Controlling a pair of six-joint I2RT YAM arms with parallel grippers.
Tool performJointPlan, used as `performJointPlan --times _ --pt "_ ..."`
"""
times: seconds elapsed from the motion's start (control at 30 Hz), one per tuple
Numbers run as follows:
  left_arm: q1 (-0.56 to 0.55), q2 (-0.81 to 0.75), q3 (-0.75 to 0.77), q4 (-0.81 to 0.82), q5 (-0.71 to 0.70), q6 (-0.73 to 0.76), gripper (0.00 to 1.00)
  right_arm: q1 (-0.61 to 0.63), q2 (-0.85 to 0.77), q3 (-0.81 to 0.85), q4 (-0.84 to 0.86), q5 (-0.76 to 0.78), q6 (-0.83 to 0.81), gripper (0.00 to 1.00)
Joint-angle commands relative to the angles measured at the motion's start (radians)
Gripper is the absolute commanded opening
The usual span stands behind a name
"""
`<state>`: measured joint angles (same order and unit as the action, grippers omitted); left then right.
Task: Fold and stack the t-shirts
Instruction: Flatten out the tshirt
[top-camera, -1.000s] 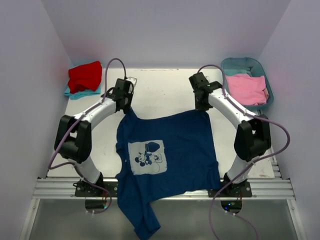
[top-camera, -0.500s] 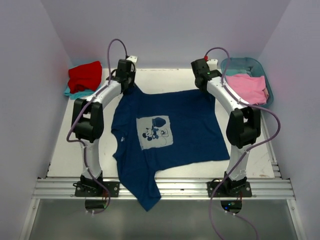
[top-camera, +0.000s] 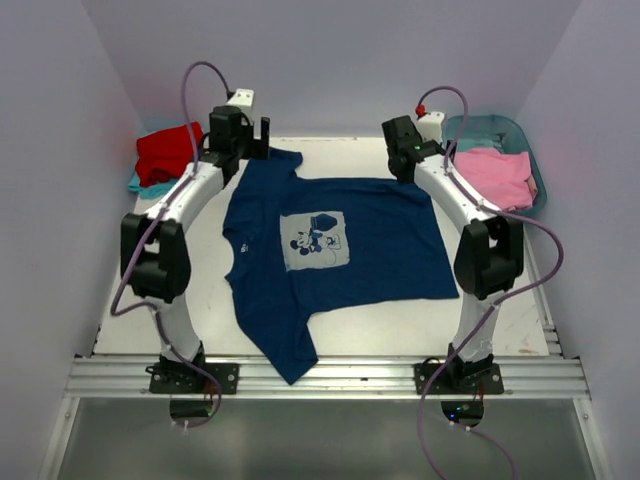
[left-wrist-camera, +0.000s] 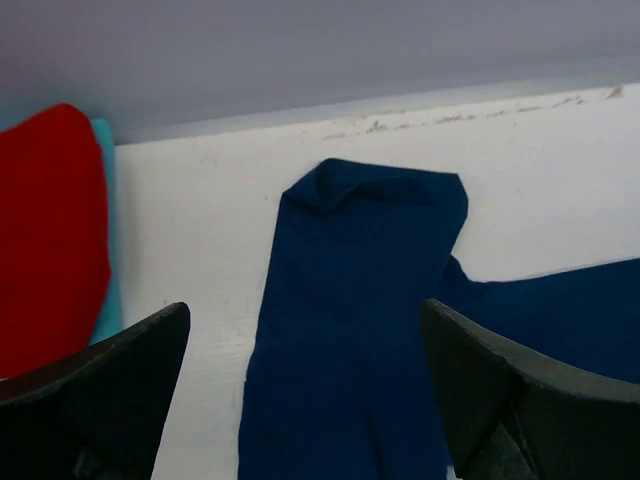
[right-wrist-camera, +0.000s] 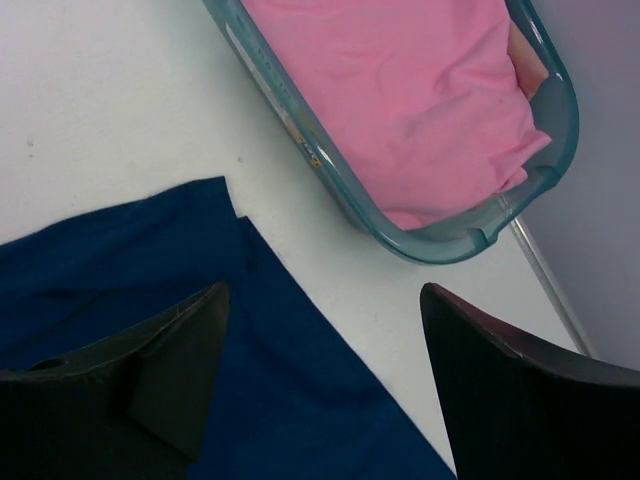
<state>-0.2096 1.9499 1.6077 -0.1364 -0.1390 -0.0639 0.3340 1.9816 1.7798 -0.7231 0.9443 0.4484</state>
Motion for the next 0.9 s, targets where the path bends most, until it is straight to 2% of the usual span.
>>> performJointPlan --times 0.0,0.07,0.13,0.17,0.2,0.23,0.3,0.37,0.4,0.53,0.63,0.87 --pt "0.006 -0.204 -0.064 0.115 -0.028 -0.016 1.00 0.034 -0.182 -0.093 0.096 0.027 -0.010 0.81" --pt "0.004 -0.236 -0.118 0.066 -0.030 -0.040 1.00 0.046 -0.222 -0.135 0.099 -0.016 -0.007 0.81" --pt "0.004 -0.241 -0.163 0.037 -0.021 -0.074 0.97 0.056 -0.276 -0.207 0.128 -0.111 -0.005 0.73" --pt "0.006 -0.238 -0.202 0.029 -0.008 -0.082 0.87 0.054 -0.291 -0.233 0.137 -0.158 -0.007 0.48" --pt "0.006 -0.233 -0.219 0.015 0.007 -0.086 0.59 0.056 -0.300 -0.268 0.143 -0.179 -0.007 0.22" --pt "0.006 -0.221 -0.233 -0.005 0.031 -0.115 0.40 0.054 -0.309 -0.278 0.136 -0.203 0.001 0.00" --pt "0.006 -0.184 -0.249 -0.051 0.074 -0.167 0.00 0.054 -0.308 -0.298 0.129 -0.285 0.003 0.00" --pt "0.006 -0.152 -0.284 -0.071 0.107 -0.206 0.00 0.054 -0.277 -0.298 0.091 -0.352 0.003 0.00" --pt "0.004 -0.146 -0.304 -0.060 0.160 -0.226 0.00 0.054 -0.265 -0.284 0.070 -0.349 0.018 0.00" --pt "0.004 -0.129 -0.393 -0.034 0.187 -0.257 0.00 0.054 -0.216 -0.312 0.016 -0.375 0.047 0.00" --pt "0.004 -0.098 -0.388 -0.083 0.144 -0.275 0.00 0.046 -0.166 -0.318 0.010 -0.407 0.061 0.00" --pt "0.004 -0.013 -0.342 -0.158 0.053 -0.287 0.00 0.040 0.014 -0.179 -0.047 -0.429 0.082 0.00"
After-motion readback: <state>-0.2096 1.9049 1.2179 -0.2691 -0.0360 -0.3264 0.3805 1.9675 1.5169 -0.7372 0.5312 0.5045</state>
